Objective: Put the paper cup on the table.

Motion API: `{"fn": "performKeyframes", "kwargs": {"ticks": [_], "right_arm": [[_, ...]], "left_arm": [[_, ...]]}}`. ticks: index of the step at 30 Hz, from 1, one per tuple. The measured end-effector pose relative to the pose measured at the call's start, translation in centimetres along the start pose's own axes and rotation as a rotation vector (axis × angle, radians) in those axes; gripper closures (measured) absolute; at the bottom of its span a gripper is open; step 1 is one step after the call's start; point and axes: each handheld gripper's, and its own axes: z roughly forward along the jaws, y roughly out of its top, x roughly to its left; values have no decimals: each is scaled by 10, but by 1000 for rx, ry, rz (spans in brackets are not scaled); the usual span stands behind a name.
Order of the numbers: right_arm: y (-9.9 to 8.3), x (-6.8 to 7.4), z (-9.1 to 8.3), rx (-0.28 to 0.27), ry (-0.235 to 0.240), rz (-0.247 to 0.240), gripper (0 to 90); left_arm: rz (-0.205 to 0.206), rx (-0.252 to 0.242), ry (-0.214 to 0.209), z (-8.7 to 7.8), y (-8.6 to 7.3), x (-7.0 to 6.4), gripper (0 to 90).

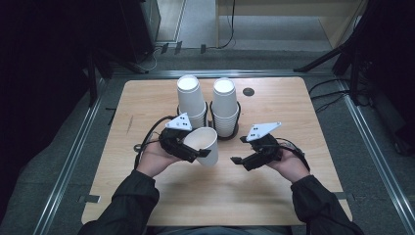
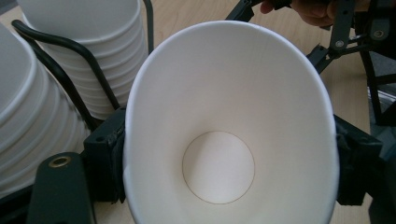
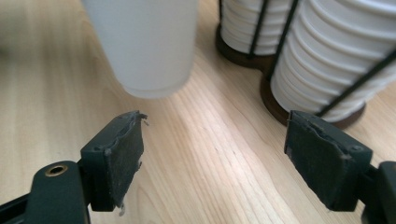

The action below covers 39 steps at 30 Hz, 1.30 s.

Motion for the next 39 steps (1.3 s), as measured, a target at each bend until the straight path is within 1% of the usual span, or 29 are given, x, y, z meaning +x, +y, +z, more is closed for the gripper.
{"fn": "performKeyframes", "kwargs": {"ticks": [1, 2, 3, 5, 6, 8, 10, 11, 12, 13, 15, 16, 17, 18, 21, 26, 27, 29, 30, 32, 34, 35, 38, 39], "right_arm": [[0, 0, 0, 0, 0, 0, 197], [-1, -4, 1, 11, -18, 25, 198], [-2, -5, 1, 19, -32, 35, 198], [-3, -6, 0, 20, -41, 38, 198], [-5, -9, -1, 26, -52, 50, 198], [-6, -10, -2, 25, -53, 55, 198], [-7, -11, -6, 10, -69, 57, 200], [-7, -11, -6, 10, -69, 57, 200], [-7, -11, -8, 0, -74, 59, 201], [-7, -11, -12, -11, -83, 62, 201], [-8, -13, -14, -13, -89, 66, 201], [-9, -14, -15, -8, -89, 67, 200], [-10, -15, -15, -4, -92, 68, 201], [-11, -16, -15, 0, -91, 66, 201], [-13, -17, -16, 9, -89, 68, 201], [-12, -21, -14, 14, -92, 67, 201], [-12, -21, -14, 17, -97, 72, 201], [-11, -24, -14, 13, -102, 82, 204], [-10, -27, -13, 9, -102, 91, 205], [-9, -28, -12, 14, -101, 88, 205], [-9, -29, -11, 13, -99, 88, 204], [-8, -30, -11, 13, -98, 86, 204], [-6, -33, -10, 6, -112, 86, 205], [-6, -33, -10, 6, -112, 86, 205]], "left_arm": [[0, 0, 0, 0, 0, 0, 191], [4, 9, -3, 0, -1, 1, 191], [3, 18, -10, 1, -2, 1, 191], [5, 19, -6, 1, -2, 1, 191], [4, 31, -20, 1, -4, 3, 190], [4, 39, -18, 2, -4, 4, 189], [-12, 58, -36, 3, -6, 6, 185], [-14, 61, -35, 3, -8, 6, 185], [-21, 69, -44, 3, -8, 8, 185], [-14, 74, -45, 2, -10, 9, 185], [-14, 80, -48, 2, -11, 9, 184], [-9, 80, -36, 0, -14, 10, 183], [-9, 80, -36, 0, -14, 10, 183], [-15, 78, -25, -2, -16, 11, 183], [-21, 81, -21, -6, -19, 13, 182], [-51, 72, -4, -14, -24, 15, 182], [-51, 72, 8, -16, -26, 16, 183], [-60, 69, 13, -19, -28, 17, 183], [-60, 67, 22, -21, -29, 17, 183], [-74, 60, 34, -28, -34, 19, 182], [-77, 60, 34, -29, -34, 19, 183], [-80, 57, 42, -31, -36, 20, 183], [-103, 52, 55, -39, -41, 24, 183], [-103, 52, 55, -39, -41, 24, 183]]}}
